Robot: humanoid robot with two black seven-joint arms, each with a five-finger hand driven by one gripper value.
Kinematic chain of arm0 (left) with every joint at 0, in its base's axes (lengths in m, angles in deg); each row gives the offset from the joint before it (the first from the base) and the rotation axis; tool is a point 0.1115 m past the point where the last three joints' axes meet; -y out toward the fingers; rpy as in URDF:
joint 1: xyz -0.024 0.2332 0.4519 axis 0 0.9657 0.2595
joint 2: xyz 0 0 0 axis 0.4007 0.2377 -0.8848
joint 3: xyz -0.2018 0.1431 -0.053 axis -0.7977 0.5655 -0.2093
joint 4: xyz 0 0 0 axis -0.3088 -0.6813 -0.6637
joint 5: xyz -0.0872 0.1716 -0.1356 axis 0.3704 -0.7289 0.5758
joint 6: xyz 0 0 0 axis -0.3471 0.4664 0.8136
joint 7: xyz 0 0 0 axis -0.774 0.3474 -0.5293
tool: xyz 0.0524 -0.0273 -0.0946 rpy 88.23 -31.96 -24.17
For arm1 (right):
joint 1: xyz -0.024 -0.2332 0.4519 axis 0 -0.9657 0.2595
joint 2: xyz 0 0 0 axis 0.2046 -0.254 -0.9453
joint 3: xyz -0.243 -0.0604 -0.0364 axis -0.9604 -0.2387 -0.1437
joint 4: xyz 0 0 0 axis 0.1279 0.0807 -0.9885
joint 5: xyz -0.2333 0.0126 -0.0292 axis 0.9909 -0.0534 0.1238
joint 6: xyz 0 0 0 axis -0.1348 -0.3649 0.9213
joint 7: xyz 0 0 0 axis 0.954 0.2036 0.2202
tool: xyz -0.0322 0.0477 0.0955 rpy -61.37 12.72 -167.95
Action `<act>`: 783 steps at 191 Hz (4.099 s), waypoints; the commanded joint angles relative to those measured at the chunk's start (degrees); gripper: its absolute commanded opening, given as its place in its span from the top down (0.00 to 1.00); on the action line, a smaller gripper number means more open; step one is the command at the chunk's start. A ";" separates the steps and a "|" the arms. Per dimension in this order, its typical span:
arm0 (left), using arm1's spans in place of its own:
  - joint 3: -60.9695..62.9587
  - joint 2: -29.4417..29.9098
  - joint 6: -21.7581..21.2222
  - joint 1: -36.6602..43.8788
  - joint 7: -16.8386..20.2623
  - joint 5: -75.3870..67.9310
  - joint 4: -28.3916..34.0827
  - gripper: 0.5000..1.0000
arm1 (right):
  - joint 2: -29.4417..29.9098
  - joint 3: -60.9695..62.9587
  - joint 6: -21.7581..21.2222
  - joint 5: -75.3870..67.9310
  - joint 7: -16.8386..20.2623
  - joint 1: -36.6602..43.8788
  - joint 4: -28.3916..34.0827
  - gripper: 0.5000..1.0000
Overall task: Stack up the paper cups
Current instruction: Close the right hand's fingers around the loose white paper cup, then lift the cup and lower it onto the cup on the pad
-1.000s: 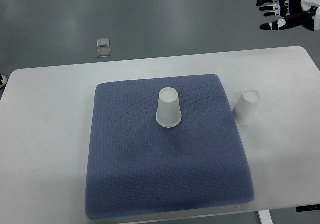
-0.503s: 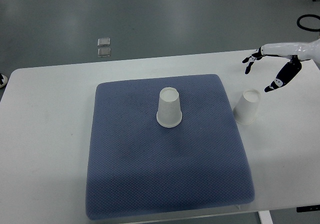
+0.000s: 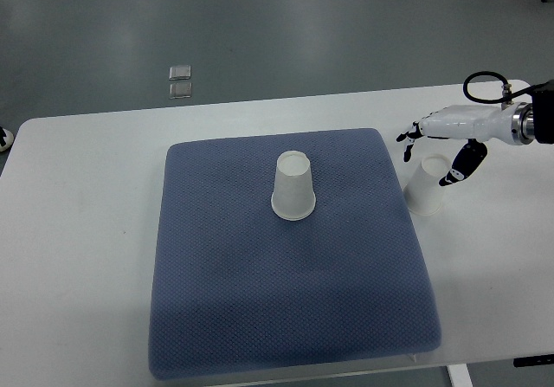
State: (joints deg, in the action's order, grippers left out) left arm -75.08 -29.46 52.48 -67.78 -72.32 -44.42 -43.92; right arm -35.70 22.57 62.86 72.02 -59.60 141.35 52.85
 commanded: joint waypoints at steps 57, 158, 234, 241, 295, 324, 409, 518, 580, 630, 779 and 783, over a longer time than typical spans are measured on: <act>0.00 0.00 0.06 0.00 0.00 -0.01 -0.01 0.00 | 2.10 -0.96 3.92 0.22 0.01 -2.07 -7.20 0.19; 0.00 0.00 -0.03 0.00 0.00 -0.01 -0.01 0.00 | 5.44 -1.14 5.76 -0.57 0.01 -4.71 -10.98 0.19; 0.00 0.00 0.06 0.00 0.00 -0.01 -0.01 0.00 | 8.08 -1.05 8.22 -0.66 -0.08 -6.73 -13.97 0.19; 0.00 0.00 -0.03 0.00 0.00 0.07 -0.01 0.00 | 8.17 -1.05 8.23 -0.66 -0.08 -6.91 -14.15 0.19; 0.00 0.00 -0.03 0.00 0.00 -0.01 -0.01 0.00 | 9.40 -0.96 8.23 -0.74 -0.08 -7.87 -15.38 0.41; 0.00 0.00 -0.03 0.00 0.00 -0.01 -0.01 0.00 | 9.49 -0.96 8.14 -1.01 -0.08 -7.96 -15.38 0.48; 0.00 0.00 -0.03 0.00 0.00 -0.01 -0.01 0.00 | 10.01 -1.14 6.73 -3.47 0.01 -7.87 -15.47 0.84; 0.00 0.00 0.06 0.00 0.00 -0.01 -0.01 0.00 | 7.91 -0.17 3.92 -3.64 -0.08 -1.37 -15.29 0.84; 0.00 0.00 -0.03 0.00 0.00 -0.01 0.08 0.00 | 7.11 -0.17 -1.18 -5.40 -2.10 6.63 -13.09 0.84; 0.00 0.00 -0.03 0.00 0.00 -0.01 -0.01 0.00 | 8.17 -0.17 -7.15 -9.44 -3.24 14.71 -4.66 0.84; 0.00 0.00 -0.03 0.00 0.00 -0.01 -0.01 0.00 | 22.76 -0.96 -11.81 -9.80 -3.24 20.34 -5.97 0.84; 0.00 0.00 0.06 0.00 0.00 -0.01 -0.01 0.00 | 22.85 -0.96 -11.73 -9.80 -3.24 20.25 -6.24 0.84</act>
State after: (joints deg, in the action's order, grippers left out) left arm -75.08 -29.46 52.48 -67.78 -72.32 -44.43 -43.92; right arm -13.74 21.61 50.84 62.16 -62.85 162.04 47.83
